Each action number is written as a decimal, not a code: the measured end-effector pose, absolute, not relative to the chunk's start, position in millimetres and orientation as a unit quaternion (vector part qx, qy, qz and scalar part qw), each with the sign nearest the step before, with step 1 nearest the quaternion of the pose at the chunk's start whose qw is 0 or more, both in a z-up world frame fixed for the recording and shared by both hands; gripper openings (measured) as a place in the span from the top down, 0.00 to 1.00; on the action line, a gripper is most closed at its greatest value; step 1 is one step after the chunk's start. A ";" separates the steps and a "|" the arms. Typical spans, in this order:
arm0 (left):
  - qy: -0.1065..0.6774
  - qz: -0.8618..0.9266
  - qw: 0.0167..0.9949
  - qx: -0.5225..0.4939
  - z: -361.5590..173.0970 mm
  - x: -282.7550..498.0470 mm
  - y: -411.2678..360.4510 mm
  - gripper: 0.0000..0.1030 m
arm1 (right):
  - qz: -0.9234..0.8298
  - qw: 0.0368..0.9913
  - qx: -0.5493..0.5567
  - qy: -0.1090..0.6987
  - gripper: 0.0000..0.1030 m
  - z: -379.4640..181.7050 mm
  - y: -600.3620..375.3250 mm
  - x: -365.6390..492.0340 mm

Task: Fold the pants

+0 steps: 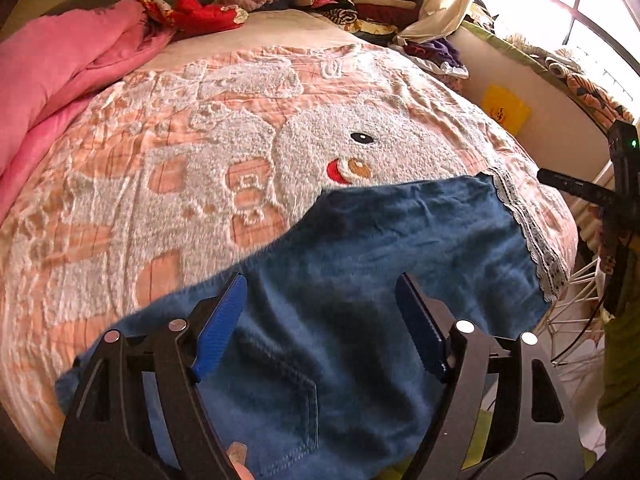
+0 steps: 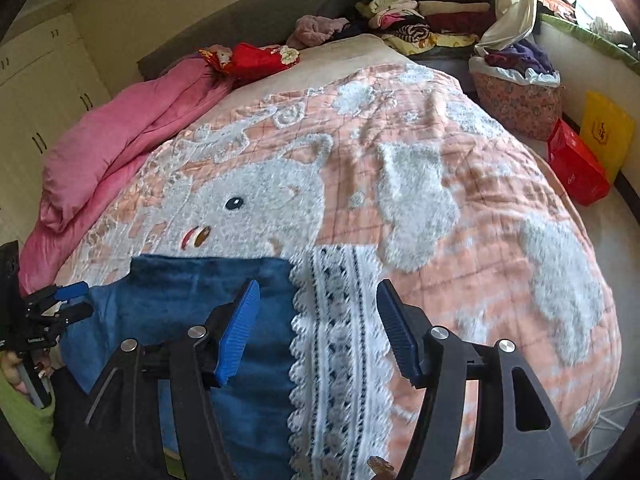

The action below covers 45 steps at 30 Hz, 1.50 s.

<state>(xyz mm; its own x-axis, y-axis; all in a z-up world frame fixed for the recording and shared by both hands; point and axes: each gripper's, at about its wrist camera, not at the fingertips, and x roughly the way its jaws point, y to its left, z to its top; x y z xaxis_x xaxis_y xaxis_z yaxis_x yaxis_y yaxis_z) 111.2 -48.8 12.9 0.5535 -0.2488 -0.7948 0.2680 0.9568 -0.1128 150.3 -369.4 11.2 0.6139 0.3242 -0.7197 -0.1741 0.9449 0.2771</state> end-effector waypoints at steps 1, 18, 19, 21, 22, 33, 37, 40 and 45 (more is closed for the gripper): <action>0.449 -0.148 0.881 0.012 13.0 115.8 -50.9 0.33 | 0.137 0.895 0.088 0.415 0.42 12.4 -371.3 154.0; 0.486 -0.177 0.856 -0.032 -15.8 188.8 -62.7 0.33 | 0.172 0.864 0.095 0.464 0.41 -24.1 -384.0 213.9; 0.489 -0.173 0.854 -0.028 -21.0 192.3 -64.3 0.32 | 0.173 0.859 0.101 0.471 0.41 -31.0 -384.9 217.1; 0.496 -0.169 0.851 -0.025 -29.1 196.9 -64.6 0.31 | 0.181 0.850 0.112 0.481 0.41 -42.3 -385.6 221.1; 0.500 -0.169 0.849 -0.027 -33.3 199.4 -64.6 0.31 | 0.182 0.847 0.118 0.486 0.41 -47.8 -385.8 222.6; 0.497 -0.163 0.852 -0.015 -36.6 195.7 -80.8 0.98 | 0.249 0.841 0.101 0.471 0.81 -53.4 -360.2 212.0; 0.461 -0.158 0.873 -0.007 -12.2 191.6 -82.3 0.98 | 0.242 0.864 0.086 0.433 0.82 -24.2 -362.8 210.3; 0.447 -0.149 0.882 0.014 -1.2 199.1 -89.5 0.99 | 0.239 0.872 0.076 0.419 0.82 -12.6 -364.2 221.0; 0.468 -0.131 0.874 0.016 -20.0 223.2 -93.8 0.99 | 0.217 0.872 0.043 0.436 0.82 -24.8 -360.4 249.8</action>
